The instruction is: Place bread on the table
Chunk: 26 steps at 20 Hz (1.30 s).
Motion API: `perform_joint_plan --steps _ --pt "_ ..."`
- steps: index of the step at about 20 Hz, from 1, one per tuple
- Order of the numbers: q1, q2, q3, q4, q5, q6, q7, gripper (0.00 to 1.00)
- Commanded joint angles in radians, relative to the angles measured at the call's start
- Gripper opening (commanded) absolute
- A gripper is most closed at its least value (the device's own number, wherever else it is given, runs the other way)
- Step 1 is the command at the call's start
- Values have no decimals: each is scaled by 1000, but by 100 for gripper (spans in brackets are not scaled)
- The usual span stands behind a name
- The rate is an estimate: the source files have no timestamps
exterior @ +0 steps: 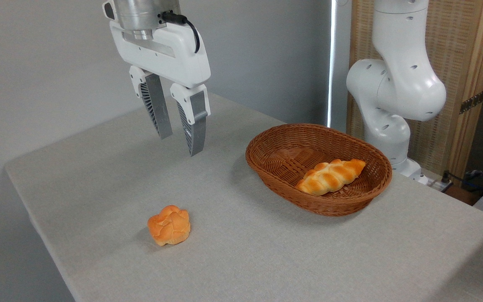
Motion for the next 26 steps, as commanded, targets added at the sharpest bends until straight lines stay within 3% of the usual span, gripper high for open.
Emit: perform_joint_plan --steps 1,18,22,26 --pt "6 3 0 19 12 -39 27 100" --pt "4 -12 -1 -12 12 -37 29 100" --pt "4 -89 0 -114 12 -19 38 100" --pt "3 -224 13 -281 12 40 80 100"
